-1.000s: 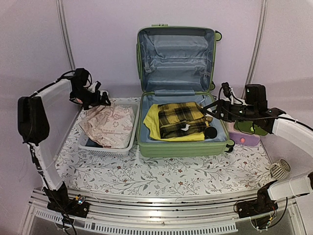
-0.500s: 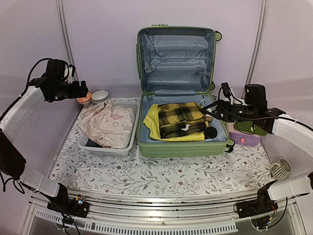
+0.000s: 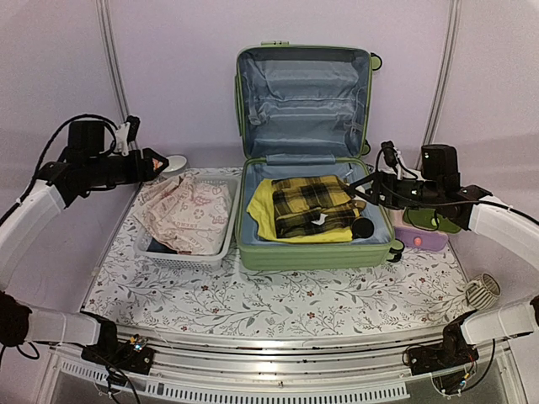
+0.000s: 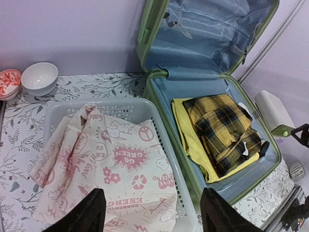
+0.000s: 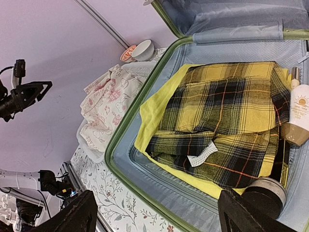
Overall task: Open, take out, and arrange the luggage
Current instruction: Place the clothes in the bin.
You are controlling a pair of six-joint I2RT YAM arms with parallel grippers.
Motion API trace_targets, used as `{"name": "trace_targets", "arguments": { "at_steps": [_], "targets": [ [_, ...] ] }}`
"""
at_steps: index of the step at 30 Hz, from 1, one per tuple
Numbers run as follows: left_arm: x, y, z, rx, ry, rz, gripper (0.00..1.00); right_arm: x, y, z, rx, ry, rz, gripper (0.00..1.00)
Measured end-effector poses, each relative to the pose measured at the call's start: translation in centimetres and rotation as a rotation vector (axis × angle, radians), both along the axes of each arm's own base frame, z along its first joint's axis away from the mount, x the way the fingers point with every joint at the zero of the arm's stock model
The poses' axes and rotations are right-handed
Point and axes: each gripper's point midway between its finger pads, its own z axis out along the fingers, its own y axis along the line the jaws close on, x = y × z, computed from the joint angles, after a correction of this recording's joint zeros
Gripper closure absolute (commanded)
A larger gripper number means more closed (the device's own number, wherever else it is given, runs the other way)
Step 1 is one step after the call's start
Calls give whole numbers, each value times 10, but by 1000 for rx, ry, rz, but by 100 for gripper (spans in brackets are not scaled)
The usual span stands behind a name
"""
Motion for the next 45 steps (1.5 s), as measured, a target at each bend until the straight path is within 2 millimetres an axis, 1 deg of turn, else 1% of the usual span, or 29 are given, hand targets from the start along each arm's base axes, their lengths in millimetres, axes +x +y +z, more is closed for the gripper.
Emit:
{"name": "trace_targets", "arguments": {
  "at_steps": [3,6,10,14,16,19,24,26,28,30,35,37,39,42,45],
  "targets": [
    [-4,-14,-7,-21,20,-44,35,1,-1,0,-2,-2,-5,11],
    [-4,-21,-7,-34,16,-63,38,2,-3,2,-5,-10,-18,10],
    [-2,-27,-8,-48,14,-74,51,2,-7,9,-9,-35,-47,9],
    [2,-34,-16,-56,33,-90,69,3,-13,16,-11,-62,-77,9],
    [3,-38,-20,-54,44,-99,76,3,-14,18,-13,-68,-88,8],
    [5,-43,-26,-51,58,-109,81,5,-16,18,-19,-71,-103,8],
    [11,-45,-37,-33,79,-101,87,7,-19,17,-26,-73,-121,7],
    [14,-46,-42,-23,89,-96,92,8,-20,17,-29,-74,-129,7],
    [18,-47,-50,-11,101,-90,100,10,-22,17,-35,-76,-144,6],
    [24,-46,-59,7,118,-77,100,11,-23,16,-38,-78,-153,6],
    [38,-37,-95,73,196,-12,100,13,-25,16,-44,-80,-169,6],
    [41,-31,-111,112,238,26,100,13,-26,16,-45,-80,-170,6],
    [41,-23,-121,148,264,66,100,13,-26,16,-46,-81,-173,5],
    [42,-12,-123,187,265,117,100,13,-27,17,-47,-83,-176,5],
    [45,-8,-120,206,245,136,100,13,-27,17,-47,-83,-176,5]
  ]
}}
